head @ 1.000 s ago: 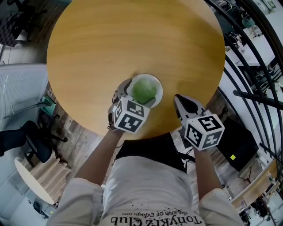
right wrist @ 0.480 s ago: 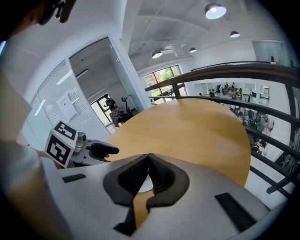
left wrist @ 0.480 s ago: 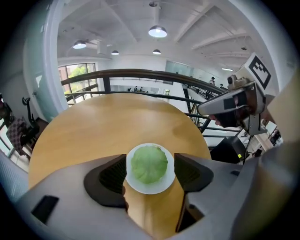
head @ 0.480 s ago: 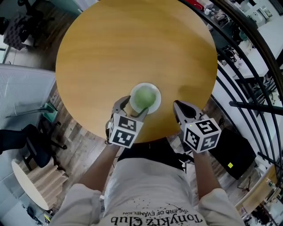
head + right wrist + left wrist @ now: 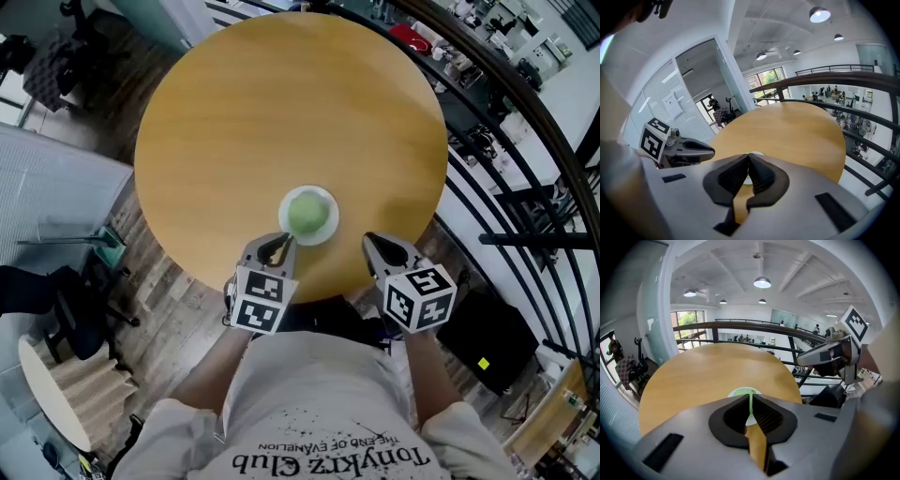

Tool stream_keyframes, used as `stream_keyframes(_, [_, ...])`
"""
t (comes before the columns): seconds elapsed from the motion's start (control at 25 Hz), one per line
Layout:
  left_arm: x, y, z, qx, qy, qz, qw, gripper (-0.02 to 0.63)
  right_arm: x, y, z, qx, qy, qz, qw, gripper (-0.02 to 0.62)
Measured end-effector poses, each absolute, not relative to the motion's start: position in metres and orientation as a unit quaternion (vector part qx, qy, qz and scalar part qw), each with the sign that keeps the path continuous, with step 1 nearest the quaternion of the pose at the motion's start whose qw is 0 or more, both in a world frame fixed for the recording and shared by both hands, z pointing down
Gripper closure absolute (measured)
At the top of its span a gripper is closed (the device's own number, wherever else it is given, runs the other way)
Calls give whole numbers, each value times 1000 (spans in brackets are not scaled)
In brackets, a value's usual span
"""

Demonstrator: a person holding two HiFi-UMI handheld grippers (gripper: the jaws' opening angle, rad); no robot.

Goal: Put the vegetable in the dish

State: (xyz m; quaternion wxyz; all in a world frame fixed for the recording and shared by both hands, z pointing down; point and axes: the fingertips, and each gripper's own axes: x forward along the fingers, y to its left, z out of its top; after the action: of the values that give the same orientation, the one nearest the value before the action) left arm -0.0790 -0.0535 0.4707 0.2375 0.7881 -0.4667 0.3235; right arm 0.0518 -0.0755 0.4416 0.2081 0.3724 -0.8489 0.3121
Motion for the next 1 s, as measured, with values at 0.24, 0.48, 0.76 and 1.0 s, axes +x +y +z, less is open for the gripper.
stream_keyframes(0.24, [-73, -25, 452, 790, -467, 322, 234, 581, 57, -62, 428, 373, -854, 304, 196, 571])
stream_keyframes(0.48, [-76, -22, 436, 791, -474, 301, 243, 583, 57, -68, 405, 374, -861, 286, 191, 571])
stream_keyframes(0.76, [-71, -22, 427, 795, -479, 289, 234, 583, 59, -70, 399, 371, -867, 279, 185, 571])
stream_keyframes(1.0, [-71, -19, 426, 793, -482, 290, 234, 583, 61, -62, 398, 363, -870, 269, 197, 571])
